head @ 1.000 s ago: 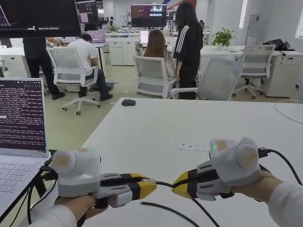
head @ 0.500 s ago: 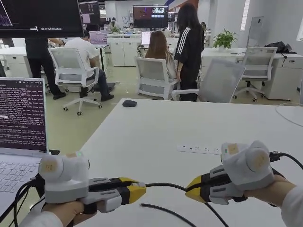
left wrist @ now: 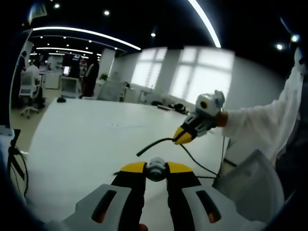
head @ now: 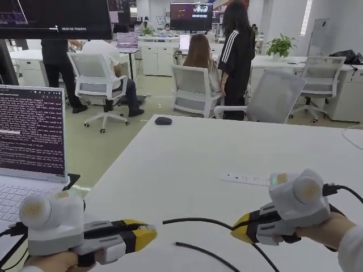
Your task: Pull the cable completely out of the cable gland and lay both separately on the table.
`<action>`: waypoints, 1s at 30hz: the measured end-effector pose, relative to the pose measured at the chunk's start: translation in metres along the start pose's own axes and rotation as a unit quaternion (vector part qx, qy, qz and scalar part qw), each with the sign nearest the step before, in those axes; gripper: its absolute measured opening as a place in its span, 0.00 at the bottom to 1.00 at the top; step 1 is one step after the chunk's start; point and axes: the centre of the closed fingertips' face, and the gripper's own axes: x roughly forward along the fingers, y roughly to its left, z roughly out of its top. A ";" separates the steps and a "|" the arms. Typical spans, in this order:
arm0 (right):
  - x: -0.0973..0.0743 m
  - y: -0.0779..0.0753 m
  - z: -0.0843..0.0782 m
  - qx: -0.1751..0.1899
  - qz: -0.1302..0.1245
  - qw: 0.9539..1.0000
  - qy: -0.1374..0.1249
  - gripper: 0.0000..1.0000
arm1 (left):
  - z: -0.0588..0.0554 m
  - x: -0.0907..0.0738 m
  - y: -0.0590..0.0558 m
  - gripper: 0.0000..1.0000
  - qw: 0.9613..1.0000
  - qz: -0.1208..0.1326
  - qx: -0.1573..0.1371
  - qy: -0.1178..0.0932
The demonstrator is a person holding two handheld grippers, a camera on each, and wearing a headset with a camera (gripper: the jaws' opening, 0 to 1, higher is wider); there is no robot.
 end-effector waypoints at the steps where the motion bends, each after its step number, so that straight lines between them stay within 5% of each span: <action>1: 0.001 -0.001 0.000 0.001 0.000 1.000 0.002 0.02 | 0.000 -0.001 0.000 0.17 1.000 0.000 -0.001 -0.001; 11: 0.023 -0.026 0.022 0.030 -0.006 0.999 -0.023 0.02 | -0.021 -0.003 -0.006 0.17 1.000 -0.003 -0.021 0.004; 18: 0.027 -0.071 0.061 0.076 -0.036 0.994 -0.066 0.02 | -0.029 0.004 -0.007 0.17 0.999 -0.014 -0.032 0.006; 30: 0.073 -0.146 0.096 0.061 -0.048 0.996 -0.044 0.02 | -0.037 0.017 0.002 0.17 0.998 -0.014 -0.066 -0.010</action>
